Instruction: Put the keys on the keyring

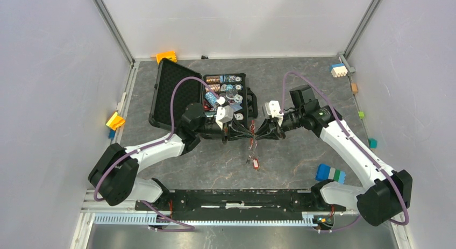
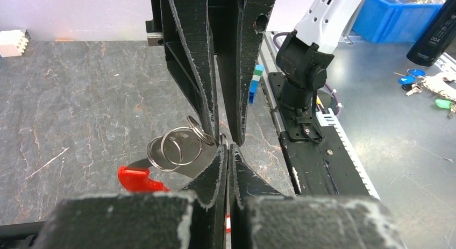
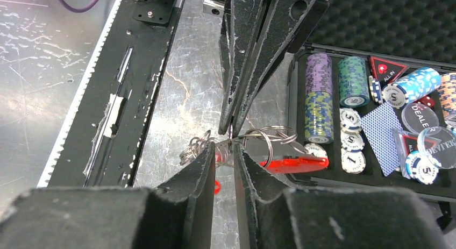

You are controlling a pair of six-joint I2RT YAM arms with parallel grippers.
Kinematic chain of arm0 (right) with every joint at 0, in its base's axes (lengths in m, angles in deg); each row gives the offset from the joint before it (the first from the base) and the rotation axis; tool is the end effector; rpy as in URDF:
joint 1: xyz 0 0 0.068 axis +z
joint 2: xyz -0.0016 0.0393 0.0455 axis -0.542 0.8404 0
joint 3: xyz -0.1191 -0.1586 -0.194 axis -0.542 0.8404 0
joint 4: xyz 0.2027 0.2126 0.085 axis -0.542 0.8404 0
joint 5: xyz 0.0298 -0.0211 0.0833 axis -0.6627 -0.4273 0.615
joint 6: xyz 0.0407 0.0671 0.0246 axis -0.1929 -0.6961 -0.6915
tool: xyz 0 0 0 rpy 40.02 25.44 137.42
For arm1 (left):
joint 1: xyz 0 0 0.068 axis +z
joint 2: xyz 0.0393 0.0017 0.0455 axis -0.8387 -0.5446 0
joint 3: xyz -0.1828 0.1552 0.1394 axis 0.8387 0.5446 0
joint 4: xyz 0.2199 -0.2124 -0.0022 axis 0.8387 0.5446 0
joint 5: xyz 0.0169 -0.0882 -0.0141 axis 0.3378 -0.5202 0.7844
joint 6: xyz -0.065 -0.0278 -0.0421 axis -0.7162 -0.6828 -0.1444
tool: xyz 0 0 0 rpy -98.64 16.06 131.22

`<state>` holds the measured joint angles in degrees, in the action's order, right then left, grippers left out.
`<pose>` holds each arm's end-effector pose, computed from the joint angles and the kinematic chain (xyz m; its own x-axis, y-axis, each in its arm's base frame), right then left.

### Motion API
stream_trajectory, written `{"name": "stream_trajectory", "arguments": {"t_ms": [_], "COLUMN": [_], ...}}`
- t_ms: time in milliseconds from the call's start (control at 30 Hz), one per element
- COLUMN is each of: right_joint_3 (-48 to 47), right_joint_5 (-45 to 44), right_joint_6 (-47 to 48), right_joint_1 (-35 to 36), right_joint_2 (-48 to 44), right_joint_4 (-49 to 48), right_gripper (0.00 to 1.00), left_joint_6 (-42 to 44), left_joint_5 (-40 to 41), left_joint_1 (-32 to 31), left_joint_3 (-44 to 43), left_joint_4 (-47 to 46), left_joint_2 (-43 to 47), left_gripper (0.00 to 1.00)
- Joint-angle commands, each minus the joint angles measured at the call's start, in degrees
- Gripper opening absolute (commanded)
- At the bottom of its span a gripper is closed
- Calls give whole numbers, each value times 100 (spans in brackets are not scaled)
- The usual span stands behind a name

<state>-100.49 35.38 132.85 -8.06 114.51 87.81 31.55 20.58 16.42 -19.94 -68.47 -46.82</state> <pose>0.2330 0.1784 0.2961 0.0589 -0.3288 -0.9426 -0.9909 -0.1334 -0.0154 0.2219 -0.2682 0.2462 -0.0375 -0.0276 -0.9989 0.9927 -0.1157 -0.0341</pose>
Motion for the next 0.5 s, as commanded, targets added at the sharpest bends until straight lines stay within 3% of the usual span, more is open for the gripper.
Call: {"name": "stream_trajectory", "arguments": {"t_ms": [0, 233, 367, 467], "right_joint_3": [48, 21, 38, 2], "right_joint_5": [256, 295, 282, 51], "right_joint_6": [-138, -241, -337, -496], "right_joint_1": [37, 34, 38, 36], "right_joint_2": [23, 77, 65, 10], "right_joint_4": [-249, -363, -445, -555], "right_gripper": [24, 13, 0, 0], "left_joint_6": [-210, -221, -221, -198], "left_joint_5": [22, 32, 52, 59], "left_joint_1": [32, 37, 39, 48], "left_joint_3": [-7, 2, 10, 6], "left_joint_4": [-448, -489, -504, -496], "left_joint_2": [-2, -25, -42, -61], "left_gripper": [2, 2, 2, 2]}}
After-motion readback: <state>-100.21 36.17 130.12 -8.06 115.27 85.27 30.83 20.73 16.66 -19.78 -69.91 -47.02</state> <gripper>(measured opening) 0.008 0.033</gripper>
